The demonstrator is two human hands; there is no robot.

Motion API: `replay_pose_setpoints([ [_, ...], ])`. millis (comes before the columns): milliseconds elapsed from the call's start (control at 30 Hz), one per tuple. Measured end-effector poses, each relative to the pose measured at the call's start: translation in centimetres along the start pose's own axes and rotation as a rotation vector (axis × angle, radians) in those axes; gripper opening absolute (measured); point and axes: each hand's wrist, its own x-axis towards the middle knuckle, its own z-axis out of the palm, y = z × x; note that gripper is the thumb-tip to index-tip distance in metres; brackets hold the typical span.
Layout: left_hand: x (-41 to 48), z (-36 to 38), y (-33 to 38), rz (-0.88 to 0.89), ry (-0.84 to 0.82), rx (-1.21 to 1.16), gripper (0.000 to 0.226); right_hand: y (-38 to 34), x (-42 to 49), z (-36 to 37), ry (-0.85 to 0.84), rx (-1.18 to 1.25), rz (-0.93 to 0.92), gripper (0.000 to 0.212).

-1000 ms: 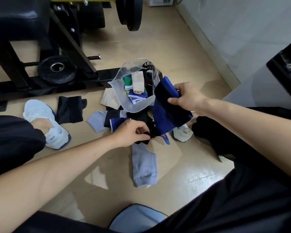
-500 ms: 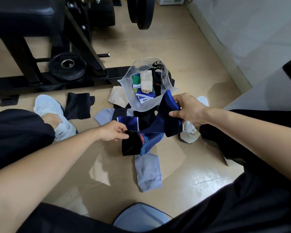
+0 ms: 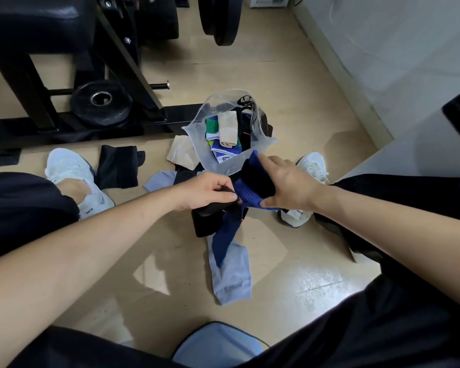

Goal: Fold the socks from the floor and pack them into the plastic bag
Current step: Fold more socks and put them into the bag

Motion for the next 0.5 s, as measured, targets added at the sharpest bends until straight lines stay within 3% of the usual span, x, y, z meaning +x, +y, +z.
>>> replay_pose_setpoints([
  [33, -0.1, 0.0, 0.2, 0.003, 0.007, -0.038, 0.009, -0.3, -0.1, 0.3, -0.014, 0.036, -0.054, 0.096],
  [133, -0.3, 0.0, 1.1, -0.01, 0.035, -0.117, 0.011, -0.8, -0.4, 0.7, -0.051, 0.187, -0.198, 0.052],
  [200, -0.4, 0.0, 1.4, -0.017, 0.041, -0.162, 0.014, -0.9, -0.4, 1.0, -0.034, 0.227, -0.228, 0.036],
  [500, -1.2, -1.2, 1.4, -0.05, 0.011, -0.238, 0.018, -1.6, 0.2, 2.8, -0.005, 0.5, -0.179, 0.008],
])
